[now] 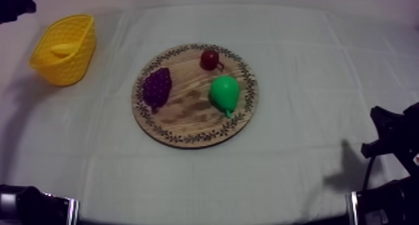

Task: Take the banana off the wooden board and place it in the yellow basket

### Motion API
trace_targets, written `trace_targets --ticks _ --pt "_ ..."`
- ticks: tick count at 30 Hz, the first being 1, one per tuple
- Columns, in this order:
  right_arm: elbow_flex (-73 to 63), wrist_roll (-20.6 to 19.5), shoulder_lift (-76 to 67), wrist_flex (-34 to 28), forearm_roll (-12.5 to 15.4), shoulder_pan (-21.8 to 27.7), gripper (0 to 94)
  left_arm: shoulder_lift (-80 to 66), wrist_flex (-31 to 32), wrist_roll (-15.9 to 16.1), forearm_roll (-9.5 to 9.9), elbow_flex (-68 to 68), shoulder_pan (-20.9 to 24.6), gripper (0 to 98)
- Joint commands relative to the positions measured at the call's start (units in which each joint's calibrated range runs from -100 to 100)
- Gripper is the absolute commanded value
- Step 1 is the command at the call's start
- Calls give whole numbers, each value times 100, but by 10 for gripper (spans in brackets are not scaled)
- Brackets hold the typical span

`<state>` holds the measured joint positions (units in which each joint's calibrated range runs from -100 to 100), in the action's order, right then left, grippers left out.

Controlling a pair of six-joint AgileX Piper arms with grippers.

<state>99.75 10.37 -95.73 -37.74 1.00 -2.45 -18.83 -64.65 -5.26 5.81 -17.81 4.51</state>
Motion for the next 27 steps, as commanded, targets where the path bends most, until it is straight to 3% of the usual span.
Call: trace_targets --ticks 1,5,16,27 --pt "2 1 -3 8 0 0 4 -1264 -7 -1 0 -371 -51 475" --pt "2 1 -3 8 0 0 4 -2486 31 -44 -10 -1028 -145 415" --pt "2 1 -3 8 0 0 4 -5440 414 -54 -98 -3004 -380 46" --pt "2 1 -3 8 0 -5 4 -7750 1129 -417 390 -5128 -796 1"
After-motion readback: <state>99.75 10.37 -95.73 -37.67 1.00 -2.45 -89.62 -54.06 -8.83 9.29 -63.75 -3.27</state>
